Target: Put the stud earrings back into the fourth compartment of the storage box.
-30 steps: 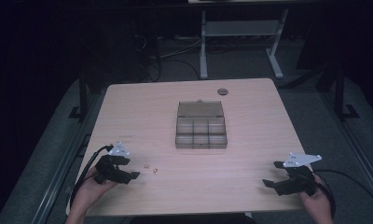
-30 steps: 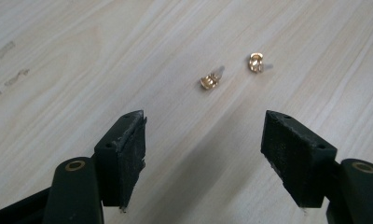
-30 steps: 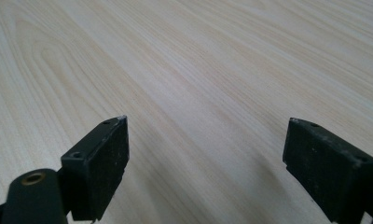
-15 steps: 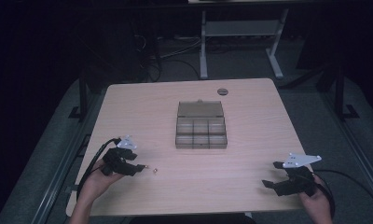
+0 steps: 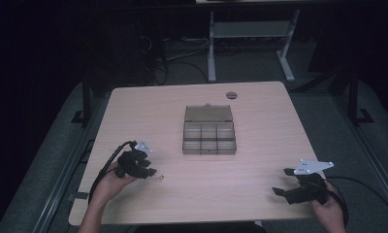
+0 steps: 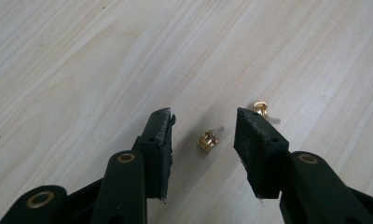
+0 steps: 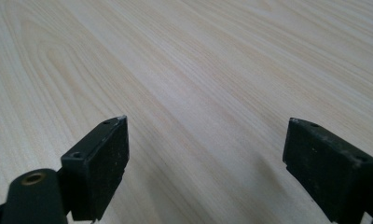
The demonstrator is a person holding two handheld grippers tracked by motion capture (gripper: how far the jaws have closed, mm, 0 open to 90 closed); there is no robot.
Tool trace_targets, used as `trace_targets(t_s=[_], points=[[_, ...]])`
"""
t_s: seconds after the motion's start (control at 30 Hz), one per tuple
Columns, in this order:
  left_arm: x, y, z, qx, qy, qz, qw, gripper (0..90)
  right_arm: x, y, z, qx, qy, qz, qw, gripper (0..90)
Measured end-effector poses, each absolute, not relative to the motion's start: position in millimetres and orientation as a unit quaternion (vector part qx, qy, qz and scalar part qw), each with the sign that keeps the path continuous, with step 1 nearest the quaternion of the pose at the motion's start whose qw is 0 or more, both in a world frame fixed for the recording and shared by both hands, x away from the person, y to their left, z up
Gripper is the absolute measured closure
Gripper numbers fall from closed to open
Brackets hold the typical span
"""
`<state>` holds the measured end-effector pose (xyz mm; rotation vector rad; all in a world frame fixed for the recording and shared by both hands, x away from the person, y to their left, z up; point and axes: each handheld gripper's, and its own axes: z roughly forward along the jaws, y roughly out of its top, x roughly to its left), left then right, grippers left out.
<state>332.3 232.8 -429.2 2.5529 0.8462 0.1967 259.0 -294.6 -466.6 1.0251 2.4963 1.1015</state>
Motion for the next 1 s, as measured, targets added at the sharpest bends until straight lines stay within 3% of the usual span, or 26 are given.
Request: trace_targets(t_s=[0.2, 0.23, 0.43, 0.53, 1.0], points=[[334.8, 225.0, -432.2, 0.926, 0.305, 0.064, 0.212, 64.4, 259.2, -293.9, -466.6, 0.347, 0.852, 0.376, 0.112, 14.1], [335.9, 223.7, -433.3, 0.929, 0.301, 0.061, 0.208, 69.3, 259.1, -294.0, -466.5, 0.346, 0.852, 0.377, 0.112, 14.1], [336.0, 221.3, -436.9, 0.930, 0.303, 0.055, 0.200, 73.0, 259.0, -294.4, -466.5, 0.346, 0.850, 0.380, 0.112, 14.0], [336.1, 221.2, -438.2, 0.931, 0.302, 0.055, 0.198, 81.9, 259.1, -294.1, -466.3, 0.345, 0.852, 0.377, 0.112, 14.1], [338.5, 218.4, -433.6, 0.929, 0.305, 0.046, 0.205, 84.9, 258.3, -294.3, -464.9, 0.344, 0.850, 0.382, 0.113, 14.1]])
